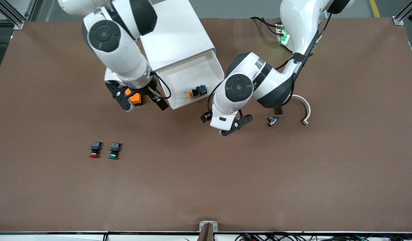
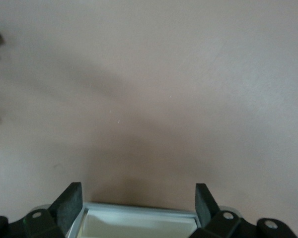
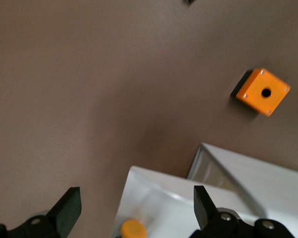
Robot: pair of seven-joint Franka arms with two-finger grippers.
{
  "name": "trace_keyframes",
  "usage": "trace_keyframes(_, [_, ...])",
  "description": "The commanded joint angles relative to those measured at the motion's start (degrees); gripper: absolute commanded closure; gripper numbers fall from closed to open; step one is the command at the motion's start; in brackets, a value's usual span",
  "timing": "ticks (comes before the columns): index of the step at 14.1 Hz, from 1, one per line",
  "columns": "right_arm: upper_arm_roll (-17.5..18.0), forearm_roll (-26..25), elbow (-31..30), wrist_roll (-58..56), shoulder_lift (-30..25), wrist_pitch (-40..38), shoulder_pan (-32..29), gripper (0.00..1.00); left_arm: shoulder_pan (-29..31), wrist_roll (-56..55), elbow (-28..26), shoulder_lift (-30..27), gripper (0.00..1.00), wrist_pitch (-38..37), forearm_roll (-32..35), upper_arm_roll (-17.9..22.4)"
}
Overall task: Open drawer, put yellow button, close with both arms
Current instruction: 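Withdraw the right gripper while the left gripper pushes the drawer inward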
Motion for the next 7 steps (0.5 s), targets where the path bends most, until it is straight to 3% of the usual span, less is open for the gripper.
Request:
trace_keyframes(1, [0.79,-0.64,0.07,-10.38,-0.95,-2.58,-3.8,0.0,-1.6,0.86,-1.67,-1.68,0.0,1.57,3.47,0.14])
trace_keyframes(7, [0.79,-0.65,0.07,-32.36,-1.39,-3.99,-14.08,0.0,-3.71,0.69,-2.64,-1.68,0.0,3.15,6.82,0.14])
